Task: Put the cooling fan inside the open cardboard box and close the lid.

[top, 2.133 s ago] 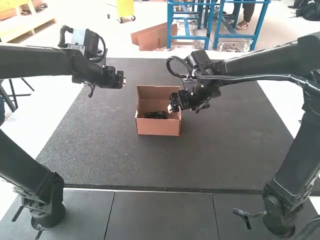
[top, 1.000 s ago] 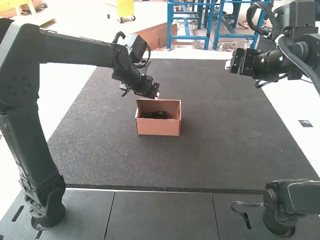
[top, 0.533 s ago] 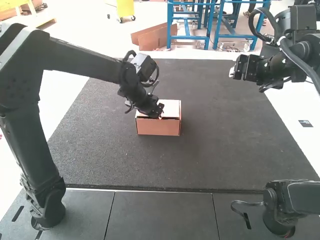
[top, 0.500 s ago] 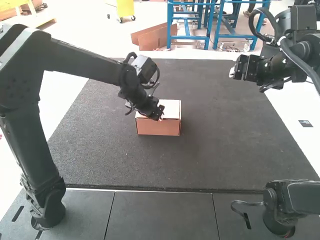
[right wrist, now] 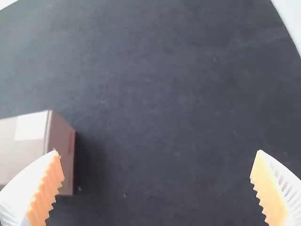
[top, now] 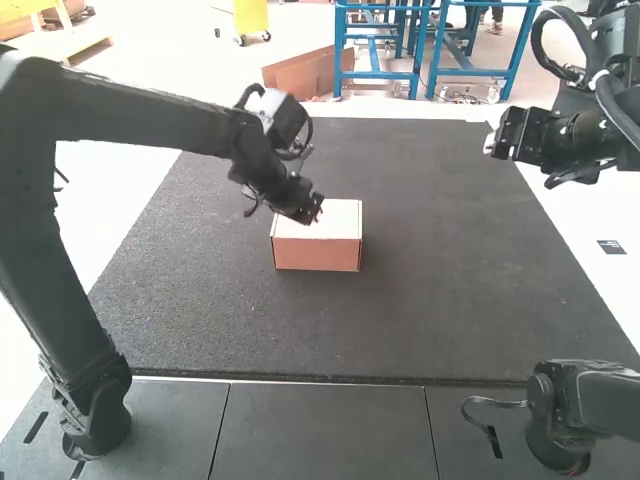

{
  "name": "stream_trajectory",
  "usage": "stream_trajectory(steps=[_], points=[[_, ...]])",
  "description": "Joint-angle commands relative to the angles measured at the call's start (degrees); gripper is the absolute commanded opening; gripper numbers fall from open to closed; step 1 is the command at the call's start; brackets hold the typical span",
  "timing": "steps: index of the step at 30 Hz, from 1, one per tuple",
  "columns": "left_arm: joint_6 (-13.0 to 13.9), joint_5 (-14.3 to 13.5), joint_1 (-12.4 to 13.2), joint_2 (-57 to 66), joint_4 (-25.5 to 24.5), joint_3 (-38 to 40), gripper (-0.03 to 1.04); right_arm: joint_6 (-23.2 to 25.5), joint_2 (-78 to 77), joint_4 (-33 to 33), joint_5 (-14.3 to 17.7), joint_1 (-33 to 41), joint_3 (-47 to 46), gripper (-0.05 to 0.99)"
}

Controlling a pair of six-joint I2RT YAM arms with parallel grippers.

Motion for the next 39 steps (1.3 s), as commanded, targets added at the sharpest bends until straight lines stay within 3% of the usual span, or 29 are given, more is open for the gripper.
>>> stream_trajectory(steps=[1, 4, 8, 11, 14, 18, 24, 26, 30, 34, 39], points=[[1.19, -0.65, 0.52, -7.06, -1.88, 7.82, 0.97, 0.58, -2.20, 0.03, -0.44, -0.62, -0.47, 0.91], [1.19, -0.21, 2.46, -9.88, -5.40, 11.43, 0.97, 0.23, -3.25, 0.20, -0.35, -0.62, -1.08, 0.91], [-0.13, 3.22, 7.12, -13.30, -8.39, 11.43, 0.97, -0.38, -3.51, 1.17, -0.35, -0.35, -2.23, 0.91], [-0.66, 6.21, 10.19, -16.56, -7.69, 8.70, 0.97, -2.14, -3.60, 3.10, -0.35, -0.26, -3.02, 0.91], [-0.57, 7.44, 12.30, -20.86, -3.03, 4.57, 0.97, -4.16, -4.31, 6.27, -0.44, -0.26, -3.37, 0.91], [0.22, 7.35, 14.15, -27.98, 8.05, -2.46, 0.97, -6.36, -5.89, 9.69, -0.70, -0.26, -4.69, 0.91], [7.25, 7.44, 15.11, -38.35, 22.20, -14.68, 0.97, -6.36, -9.32, 14.79, -0.88, -0.26, -9.17, 0.91], [9.54, 7.26, 15.20, -41.87, 25.19, -19.25, 0.97, -5.83, -11.69, 16.99, -0.88, -0.26, -11.54, 0.91], [11.65, 7.00, 15.29, -49.51, 30.81, -28.74, 0.97, -5.31, -17.58, 22.70, -0.61, -0.53, -16.46, 0.91], [12.61, 6.74, 15.64, -58.92, 36.17, -38.05, 0.96, -5.31, -24.52, 28.15, 1.23, -0.70, -21.83, 0.91], [13.05, 6.12, 15.73, -69.11, 38.11, -46.93, 0.96, -8.38, -33.92, 32.72, 1.76, -0.70, -27.71, 0.91]])
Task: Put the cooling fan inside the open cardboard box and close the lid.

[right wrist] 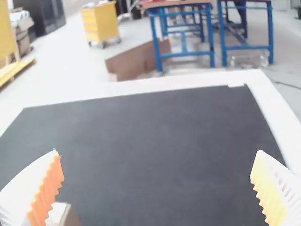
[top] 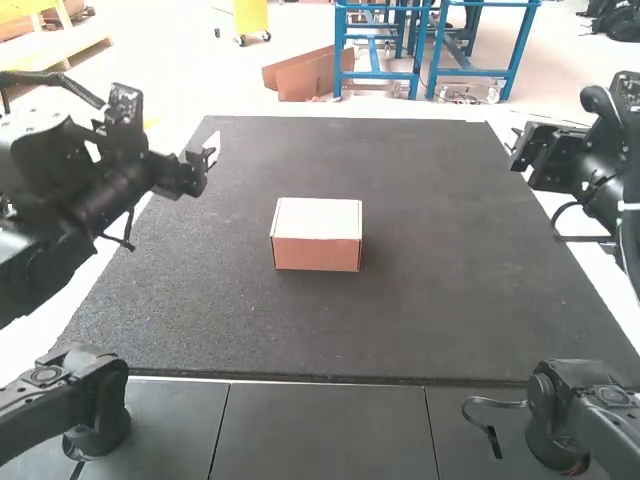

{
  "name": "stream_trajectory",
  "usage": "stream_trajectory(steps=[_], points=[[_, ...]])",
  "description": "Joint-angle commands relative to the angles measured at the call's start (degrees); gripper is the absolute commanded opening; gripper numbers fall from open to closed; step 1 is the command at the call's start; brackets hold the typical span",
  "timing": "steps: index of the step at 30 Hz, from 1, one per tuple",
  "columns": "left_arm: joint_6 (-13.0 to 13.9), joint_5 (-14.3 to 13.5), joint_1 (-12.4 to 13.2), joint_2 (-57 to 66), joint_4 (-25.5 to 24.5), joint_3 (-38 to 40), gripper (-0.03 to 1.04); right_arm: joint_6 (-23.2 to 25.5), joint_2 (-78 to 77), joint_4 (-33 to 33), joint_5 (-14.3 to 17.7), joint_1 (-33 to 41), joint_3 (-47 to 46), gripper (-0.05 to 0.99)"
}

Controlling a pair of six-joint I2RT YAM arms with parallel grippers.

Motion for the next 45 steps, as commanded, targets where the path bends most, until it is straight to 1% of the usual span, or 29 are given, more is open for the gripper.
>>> stream_trajectory(steps=[1, 4, 7, 9, 10, 11, 13, 14, 15, 17, 19, 21, 23, 24, 25, 26, 27, 29, 31, 33, 37, 38, 40, 42, 45], points=[[1.38, -0.37, 0.41, -6.44, 1.58, -3.84, 0.96, -3.40, -5.65, 2.35, 1.04, -0.70, -3.07, 0.91], [1.38, -0.37, 0.41, -12.59, 3.34, -8.85, 0.96, -6.48, -10.84, 5.51, 1.48, -0.70, -7.11, 0.91], [1.38, 0.07, 0.41, -19.01, 4.49, -13.68, 0.96, -8.50, -15.14, 9.99, 4.82, -0.70, -11.15, 0.91], [1.38, 1.12, 0.32, -23.31, 4.40, -16.23, 0.96, -10.52, -17.52, 14.65, 8.86, -0.62, -14.84, 0.91], [1.29, 1.39, 0.23, -25.16, 4.40, -17.37, 0.96, -11.31, -19.01, 17.90, 10.09, -0.70, -16.95, 0.91], [1.29, 2.00, 0.14, -26.48, 4.49, -18.08, 0.96, -12.46, -20.68, 20.80, 10.44, -0.70, -18.89, 0.91], [1.38, 3.14, -0.03, -26.39, 5.36, -19.22, 0.96, -13.51, -22.44, 23.18, 11.94, -0.70, -22.31, 0.90], [1.38, 3.32, -0.03, -26.22, 5.63, -19.92, 0.96, -14.74, -22.17, 25.37, 12.82, -0.88, -23.02, 0.90], [1.47, 3.41, -0.03, -26.30, 5.80, -20.54, 0.96, -14.74, -22.00, 25.29, 11.94, -0.79, -23.72, 0.90], [1.38, 3.50, 0.06, -26.30, 5.45, -21.85, 0.96, -14.57, -22.09, 24.85, 11.23, -0.79, -25.65, 0.90], [1.29, 3.41, 0.41, -26.65, 4.75, -23.00, 0.96, -13.34, -22.09, 24.76, 11.15, -0.70, -27.32, 0.90], [1.20, 2.88, 0.58, -26.65, 5.10, -24.40, 0.96, -10.96, -22.00, 24.58, 11.50, -0.44, -29.26, 0.90], [0.94, 1.56, 1.02, -26.65, 2.20, -24.49, 0.96, -10.61, -22.00, 24.67, 11.67, -0.26, -31.54, 0.90], [-0.11, 1.47, 1.29, -26.65, 0.79, -24.49, 0.96, -10.52, -22.00, 24.85, 11.85, -0.26, -32.86, 0.90], [-1.17, 1.39, 1.64, -26.65, -1.05, -24.49, 0.96, -11.31, -22.00, 23.18, 12.38, -0.26, -33.12, 0.90], [-1.61, 1.30, 1.99, -26.65, -2.99, -24.49, 0.96, -11.49, -22.00, 19.92, 12.11, -0.26, -32.95, 0.90], [-2.05, 1.30, 2.34, -26.65, -4.92, -24.49, 0.96, -11.40, -22.09, 18.43, 11.50, -0.26, -33.04, 0.90], [-2.13, 1.21, 3.48, -26.74, -7.91, -24.49, 0.96, -10.79, -22.09, 14.56, 10.62, -0.26, -33.04, 0.90], [-2.57, 1.04, 5.68, -26.65, -8.08, -24.49, 0.96, -10.79, -22.09, 10.70, 10.44, -0.26, -33.04, 0.90], [-3.10, 1.04, 8.49, -26.65, -8.26, -24.49, 0.96, -10.70, -22.17, 7.53, 10.44, -0.35, -33.04, 0.91], [-5.30, 1.04, 14.73, -26.65, -8.17, -24.58, 0.95, -9.21, -22.17, 7.00, 10.44, -0.62, -33.12, 0.91], [-6.53, 1.04, 16.23, -26.65, -8.35, -24.58, 0.94, -8.68, -22.17, 6.74, 10.44, -0.62, -33.12, 0.91], [-6.71, 1.04, 18.25, -26.65, -8.26, -24.58, 0.93, -7.01, -22.17, 6.39, 10.36, -0.62, -33.12, 0.91], [-6.71, 1.12, 19.39, -26.74, -8.35, -24.58, 0.94, -5.87, -22.17, 6.12, 10.36, -0.70, -33.12, 0.91], [-6.62, 1.04, 19.66, -26.65, -8.43, -24.58, 0.94, -4.99, -22.17, 6.04, 10.36, -0.70, -33.12, 0.91]])
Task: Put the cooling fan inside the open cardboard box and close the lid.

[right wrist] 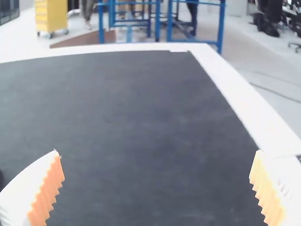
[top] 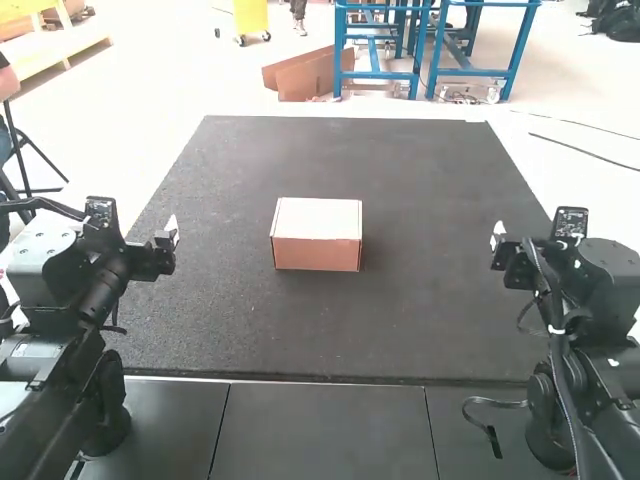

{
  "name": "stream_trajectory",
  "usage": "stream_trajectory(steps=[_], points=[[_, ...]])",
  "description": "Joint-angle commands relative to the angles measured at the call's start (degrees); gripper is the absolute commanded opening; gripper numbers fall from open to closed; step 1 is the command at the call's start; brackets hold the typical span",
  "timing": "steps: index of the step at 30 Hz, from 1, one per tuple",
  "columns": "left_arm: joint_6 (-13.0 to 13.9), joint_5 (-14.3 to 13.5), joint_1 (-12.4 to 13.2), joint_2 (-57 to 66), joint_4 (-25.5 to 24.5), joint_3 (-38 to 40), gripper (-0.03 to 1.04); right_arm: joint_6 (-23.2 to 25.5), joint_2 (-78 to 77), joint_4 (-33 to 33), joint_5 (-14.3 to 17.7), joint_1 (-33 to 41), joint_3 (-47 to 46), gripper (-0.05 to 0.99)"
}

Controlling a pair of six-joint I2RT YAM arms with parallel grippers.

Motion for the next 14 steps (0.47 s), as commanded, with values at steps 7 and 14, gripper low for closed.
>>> stream_trajectory(steps=[7, 14], points=[[-0.98, -0.17, 0.31, -0.69, 0.95, -0.40, 0.97, 2.64, -0.49, 0.17, -0.11, -0.18, -0.30, 0.91], [-0.89, -0.17, -0.48, -0.69, 1.21, -0.32, 0.97, 2.64, -0.49, 0.43, -0.11, -0.18, -0.21, 0.91]])
